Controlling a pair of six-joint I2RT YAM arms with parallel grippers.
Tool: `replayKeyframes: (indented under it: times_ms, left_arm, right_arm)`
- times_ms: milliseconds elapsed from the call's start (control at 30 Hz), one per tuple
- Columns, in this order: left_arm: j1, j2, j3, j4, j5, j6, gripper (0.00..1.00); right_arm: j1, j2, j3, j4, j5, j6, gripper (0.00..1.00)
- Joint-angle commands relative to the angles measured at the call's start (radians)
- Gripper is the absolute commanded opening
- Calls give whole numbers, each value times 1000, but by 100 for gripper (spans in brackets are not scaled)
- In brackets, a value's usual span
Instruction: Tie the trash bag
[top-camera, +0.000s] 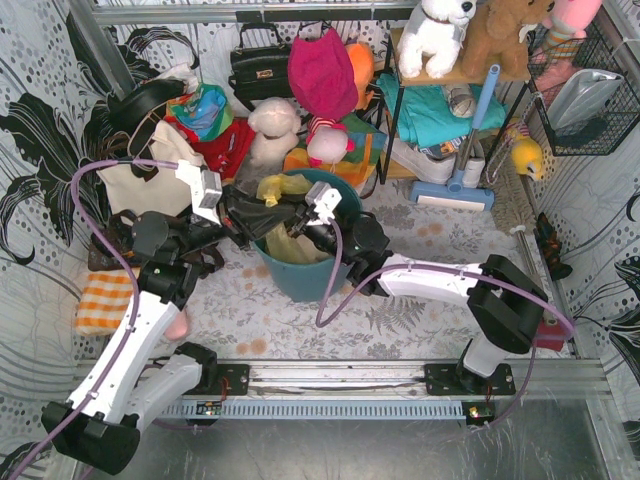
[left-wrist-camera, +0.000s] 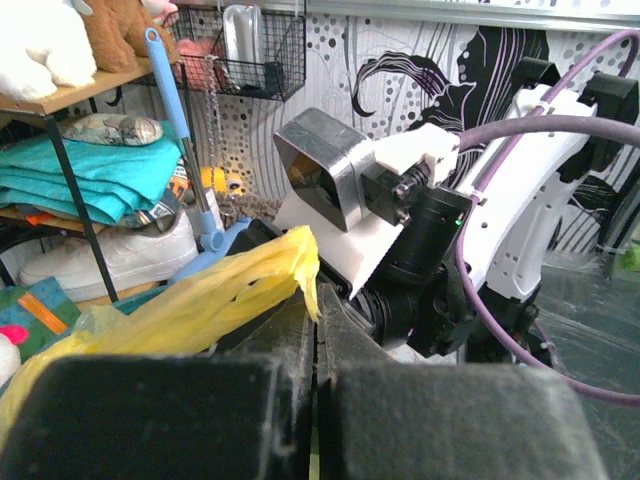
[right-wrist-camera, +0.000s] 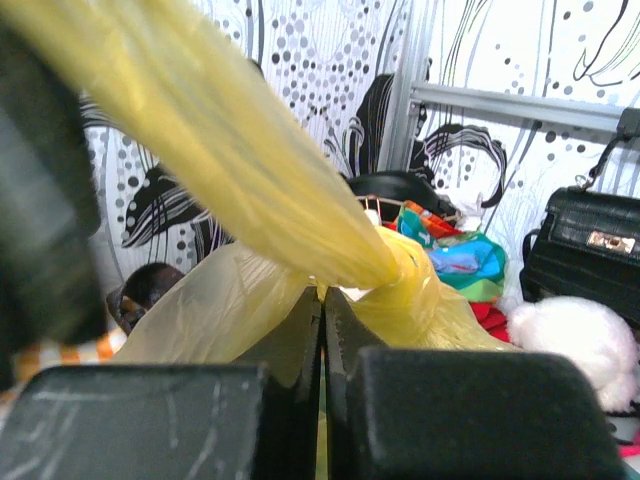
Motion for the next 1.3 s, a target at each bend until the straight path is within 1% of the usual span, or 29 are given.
replayKeyframes:
  times_ms: [0, 67, 100, 200, 233, 267, 333, 467, 567, 633, 700, 833, 933, 1033, 1067, 1133, 1200, 1267]
  left_arm:
    - [-21, -19, -23, -46, 31, -4, 0]
    - [-21, -34, -26, -89, -3, 23, 0]
    - [-21, -50, -23, -123, -36, 40, 2]
    - [-21, -102, -19, -221, -198, 82, 15]
    - [-21, -117, -18, -243, -271, 84, 23]
    - [-20, -135, -16, -263, -333, 79, 27]
    - [-21, -174, -20, -267, -413, 68, 35]
    - [-21, -235, -26, -285, -594, 50, 43]
    - [-21, -249, -36, -325, -739, 50, 49]
    - [-20, -235, -46, -347, -768, 59, 53]
    - [-19, -212, -65, -349, -754, 58, 56]
    - [-17, -183, -134, -257, -647, 41, 60]
    - [-15, -166, -160, -199, -608, 49, 62]
    - [-6, -136, -166, -151, -551, 70, 61]
    - [-3, -126, -165, -137, -528, 76, 59]
    - [3, -115, -170, -99, -474, 83, 46]
    - [4, -114, -173, -59, -426, 88, 29]
    - [5, -114, -170, -44, -402, 94, 15]
  right_arm:
    - [-8, 44, 54, 188, -13, 50, 0]
    - [-8, 53, 50, 228, 5, 47, 0]
    - [-8, 51, 46, 237, 15, 43, 0]
    - [-8, 36, 32, 231, 22, 35, 0]
    - [-9, 30, 27, 227, 21, 33, 0]
    - [-8, 29, 23, 220, 19, 32, 0]
    - [-9, 29, 17, 205, 16, 29, 0]
    - [-9, -9, 12, 167, 14, 31, 0]
    - [-8, -22, 10, 125, 12, 27, 0]
    - [-8, -31, 6, 96, 11, 25, 0]
    - [-9, -43, 1, 75, 11, 22, 0]
    - [-8, -65, -1, 29, 3, 16, 0]
    - [-8, -73, 0, 8, -4, 16, 0]
    - [-9, -77, 7, -17, -14, 15, 0]
    - [-9, -78, 9, -27, -16, 14, 0]
    - [-9, -81, 17, -53, -23, 7, 0]
    - [-8, -84, 31, -98, -37, -5, 0]
    - [-9, -90, 62, -176, -58, -27, 0]
